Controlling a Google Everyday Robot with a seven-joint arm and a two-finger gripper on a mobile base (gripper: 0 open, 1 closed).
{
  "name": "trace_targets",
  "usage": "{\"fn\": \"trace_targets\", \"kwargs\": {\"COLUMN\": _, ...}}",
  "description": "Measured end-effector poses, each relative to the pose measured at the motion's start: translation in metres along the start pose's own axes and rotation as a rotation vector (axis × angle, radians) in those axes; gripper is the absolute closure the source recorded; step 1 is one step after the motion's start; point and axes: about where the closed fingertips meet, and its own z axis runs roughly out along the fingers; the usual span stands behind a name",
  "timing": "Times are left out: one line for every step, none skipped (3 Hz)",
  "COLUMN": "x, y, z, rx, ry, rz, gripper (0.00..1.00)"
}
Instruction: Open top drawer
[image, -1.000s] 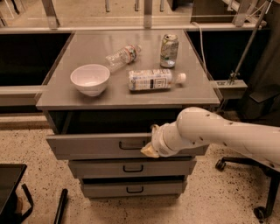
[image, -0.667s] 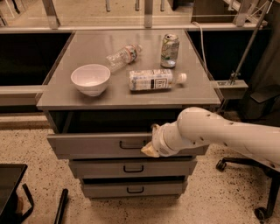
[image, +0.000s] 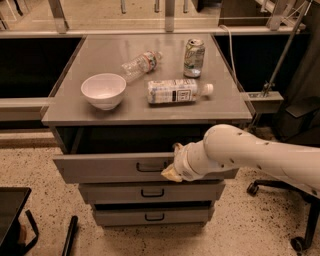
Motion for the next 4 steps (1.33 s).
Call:
{"fn": "trace_targets", "kwargs": {"x": 0.0007, "y": 0.0061, "z": -0.0014, "rx": -0.006, "ry": -0.007, "rz": 0.01, "gripper": 1.0}}
{"fn": "trace_targets", "kwargs": {"x": 0.0006, "y": 0.006, "z": -0.002, "rx": -0.006, "ry": -0.007, "rz": 0.01, "gripper": 1.0}}
{"fn": "trace_targets", "kwargs": {"x": 0.0013, "y": 0.0117, "z": -0.0034, "rx": -0.011, "ry": -0.014, "rz": 0.02, "gripper": 1.0}}
{"fn": "trace_targets", "kwargs": {"x": 0.0012, "y": 0.0115, "z": -0.004, "rx": -0.011, "ry": -0.014, "rz": 0.02, "gripper": 1.0}}
